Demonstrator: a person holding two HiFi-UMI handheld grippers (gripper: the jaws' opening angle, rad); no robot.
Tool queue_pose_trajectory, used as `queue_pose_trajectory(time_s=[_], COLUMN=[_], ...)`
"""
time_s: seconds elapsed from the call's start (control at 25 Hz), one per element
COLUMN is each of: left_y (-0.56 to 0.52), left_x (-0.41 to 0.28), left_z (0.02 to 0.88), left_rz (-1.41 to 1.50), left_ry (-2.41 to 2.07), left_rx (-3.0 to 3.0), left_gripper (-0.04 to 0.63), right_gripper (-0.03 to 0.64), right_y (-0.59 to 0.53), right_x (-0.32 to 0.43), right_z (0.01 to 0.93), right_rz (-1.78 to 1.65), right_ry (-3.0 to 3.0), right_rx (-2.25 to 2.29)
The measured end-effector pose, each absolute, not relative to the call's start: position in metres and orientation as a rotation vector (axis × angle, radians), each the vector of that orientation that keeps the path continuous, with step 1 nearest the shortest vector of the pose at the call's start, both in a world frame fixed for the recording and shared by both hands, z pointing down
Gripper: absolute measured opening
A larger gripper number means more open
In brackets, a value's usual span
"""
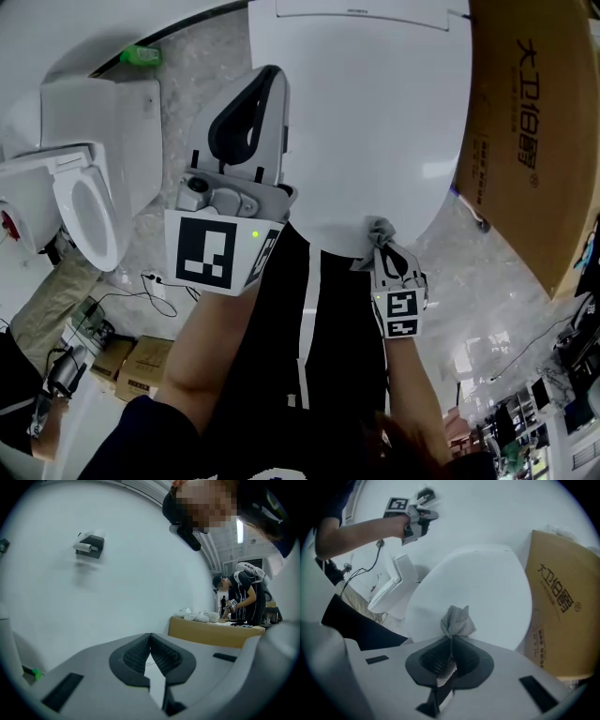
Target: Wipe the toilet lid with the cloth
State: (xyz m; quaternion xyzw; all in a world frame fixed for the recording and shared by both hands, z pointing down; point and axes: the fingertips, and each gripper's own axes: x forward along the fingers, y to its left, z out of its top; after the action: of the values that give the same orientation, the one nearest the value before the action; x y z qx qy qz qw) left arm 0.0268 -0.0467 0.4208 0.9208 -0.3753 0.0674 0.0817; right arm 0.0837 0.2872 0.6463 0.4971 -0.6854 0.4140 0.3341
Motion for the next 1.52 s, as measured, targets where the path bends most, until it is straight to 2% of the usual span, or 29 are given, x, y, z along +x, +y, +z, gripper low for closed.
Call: queue_pose_trajectory(time_s=[0.2,0.32,0.52,0.72,1.16,1.4,1.52], left_y=[-0.043,-0.042,-0.043,-0.041,-0.025,0.004,0.020], left_x=[0.030,0.031,0.020,0.004,-0.003,-0.007,-0.009], left_z=[0.415,0.404,0.368,0.306,0.125,0.056,0.039], left_rz=[0.198,0.194,0.185,0.176,0.104,0.001,0.040], left_ry=[-1.128,-1.135,-1.191,-1.249,-1.348,-1.355,-1.344], left_rx=[2.765,2.776,2.790,2.800,2.885,2.885,2.903], left_gripper=[0.020,0.020,0.020,0.020,0.020,0.020,0.020], right_gripper=[0.031,0.031,0.029,0.031,0.029,0.029,0.029], right_y=[0.268,0.251,0.190,0.119,0.072,0.081,0.087], right_x=[0.007,-0.007,0.035,0.101,0.177,0.191,0.197], right_z=[0.645,0.625,0.540,0.407,0.143,0.043,0.008], right_rz=[1.060,0.991,0.858,0.666,0.087,-0.117,-0.212], right_ry=[-2.030,-2.115,-2.276,-2.339,-2.438,-2.455,-2.472], right_rx=[1.053,1.047,1.326,1.758,1.960,2.012,2.034])
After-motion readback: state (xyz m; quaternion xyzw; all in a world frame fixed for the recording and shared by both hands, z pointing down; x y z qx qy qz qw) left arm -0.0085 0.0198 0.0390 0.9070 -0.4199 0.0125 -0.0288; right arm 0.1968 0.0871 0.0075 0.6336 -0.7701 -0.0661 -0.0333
